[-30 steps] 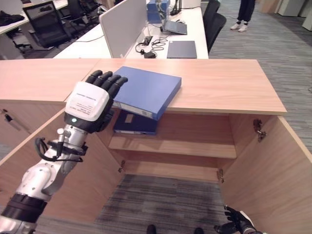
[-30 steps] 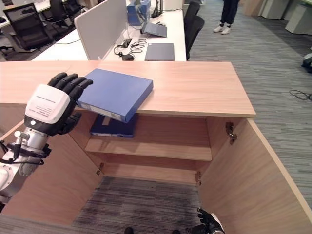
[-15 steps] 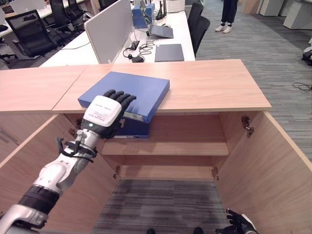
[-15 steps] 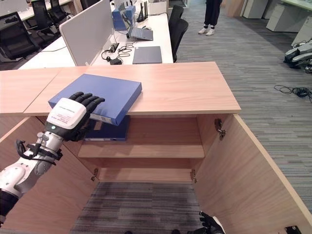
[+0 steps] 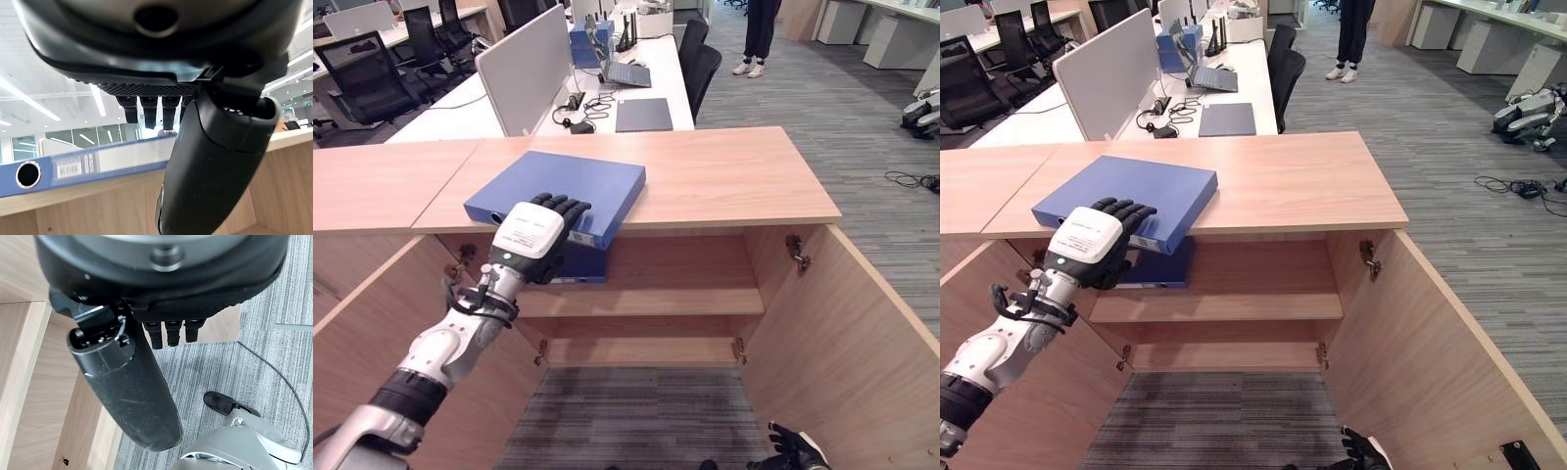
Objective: Put the empty folder in the office cabinet
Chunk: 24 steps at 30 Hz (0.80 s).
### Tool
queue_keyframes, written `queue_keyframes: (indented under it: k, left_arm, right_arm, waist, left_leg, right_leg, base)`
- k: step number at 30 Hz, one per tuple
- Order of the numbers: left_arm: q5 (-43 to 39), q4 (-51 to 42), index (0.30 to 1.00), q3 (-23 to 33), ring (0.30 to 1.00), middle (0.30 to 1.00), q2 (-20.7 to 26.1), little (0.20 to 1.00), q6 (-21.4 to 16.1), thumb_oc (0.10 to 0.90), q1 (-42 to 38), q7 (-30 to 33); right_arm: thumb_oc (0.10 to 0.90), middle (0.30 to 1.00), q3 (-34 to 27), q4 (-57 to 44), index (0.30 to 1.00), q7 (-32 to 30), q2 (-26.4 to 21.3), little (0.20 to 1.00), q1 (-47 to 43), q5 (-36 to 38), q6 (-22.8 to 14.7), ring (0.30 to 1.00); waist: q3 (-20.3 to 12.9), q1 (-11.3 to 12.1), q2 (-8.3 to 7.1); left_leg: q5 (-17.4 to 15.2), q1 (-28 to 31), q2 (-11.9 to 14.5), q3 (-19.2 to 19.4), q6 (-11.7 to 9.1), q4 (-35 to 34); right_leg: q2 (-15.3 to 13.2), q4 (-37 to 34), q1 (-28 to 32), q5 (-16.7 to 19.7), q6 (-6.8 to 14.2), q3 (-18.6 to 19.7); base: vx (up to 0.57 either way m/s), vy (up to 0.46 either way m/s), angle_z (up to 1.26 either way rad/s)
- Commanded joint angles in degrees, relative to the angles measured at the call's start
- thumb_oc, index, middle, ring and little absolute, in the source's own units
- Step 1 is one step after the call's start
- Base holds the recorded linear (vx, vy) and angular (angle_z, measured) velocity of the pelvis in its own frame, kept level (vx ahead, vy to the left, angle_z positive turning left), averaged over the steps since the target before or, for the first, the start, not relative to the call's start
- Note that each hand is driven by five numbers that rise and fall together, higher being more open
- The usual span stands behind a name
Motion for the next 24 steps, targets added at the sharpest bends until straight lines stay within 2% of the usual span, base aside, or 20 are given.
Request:
queue_keyframes:
  k: [1, 16, 17, 18, 19, 24]
  left_arm:
    - [-0.4, 0.9, 0.9, 2.5, 0.9, 0.9, 2.3, 0.9, 1.9, 0.8, -14.9, 2.4]
    - [-1.0, 4.1, 0.9, -0.6, 0.9, 0.9, 1.4, 0.9, 2.4, 0.8, -18.2, 2.0]
    - [-1.0, 4.2, 0.796, -0.8, 0.796, 0.796, 1.5, 0.796, 2.5, 0.731, -18.4, 1.9]
    - [-1.0, 4.4, 0.519, -0.9, 0.519, 0.519, 1.4, 0.519, 2.5, 0.546, -18.7, 2.0]
    - [-1.2, 4.7, 0.3, -1.1, 0.3, 0.3, 1.2, 0.3, 2.6, 0.4, -18.9, 1.9]
    - [-2.0, 4.4, 0.3, -1.3, 0.3, 0.3, 0.9, 0.3, 2.1, 0.4, -18.9, 1.4]
  right_arm:
    - [0.8, 0.9, 0.8, -1.6, 0.9, -1.1, -2.6, 0.9, -4.2, -1.6, -2.4, 0.9]
    - [0.8, 0.9, 0.6, -1.0, 0.9, -1.4, -1.7, 0.9, -3.9, -0.5, -2.2, 0.9]
    - [0.8, 0.9, 0.7, -0.8, 0.9, -1.4, -1.7, 0.9, -3.8, -0.5, -2.2, 0.9]
    - [0.8, 0.9, 0.7, -0.8, 0.9, -1.4, -1.7, 0.9, -3.8, -0.5, -2.2, 0.9]
    - [0.8, 0.9, 0.6, -0.8, 0.9, -1.5, -1.6, 0.9, -3.7, -0.5, -2.1, 0.9]
    - [0.8, 0.9, 0.2, -0.4, 0.9, -1.5, -1.4, 0.9, -3.4, -0.2, -2.1, 0.9]
  waist:
    - [0.2, -0.4, -1.77]
    - [0.2, -1.2, -1.51]
    - [0.2, -1.3, -1.49]
    - [0.2, -1.3, -1.49]
    - [0.2, -1.4, -1.5]
    - [0.2, -1.6, -1.58]
  left_leg:
    - [-8.8, 5.9, -2.8, 3.8, -1.0, -0.1]
    - [-8.9, 6.0, -2.9, 4.2, -0.9, -0.1]
    - [-8.9, 6.0, -3.0, 4.2, -0.9, -0.1]
    - [-8.9, 6.0, -3.0, 4.3, -0.9, -0.1]
    - [-8.9, 6.0, -3.0, 4.4, -0.8, -0.1]
    - [-9.0, 6.1, -3.0, 4.6, -0.7, -0.1]
  right_leg:
    - [-2.3, 3.5, 1.3, -9.5, 5.2, 6.1]
    - [-2.3, 3.7, 1.0, -9.4, 5.2, 6.6]
    - [-2.3, 3.8, 0.9, -9.4, 5.2, 6.7]
    - [-2.3, 3.8, 0.9, -9.4, 5.2, 6.7]
    - [-2.3, 3.8, 0.9, -9.4, 5.3, 6.7]
    - [-2.3, 4.2, 0.6, -9.5, 5.3, 7.2]
  base:
    - [-0.01, 0.003, -0.04]
    - [0.0, 0.001, -0.01]
    - [0.0, 0.007, -0.08]
    - [0.0, 0.009, -0.07]
    - [0.0, 0.014, -0.03]
    - [0.0, 0.0, 0.0]
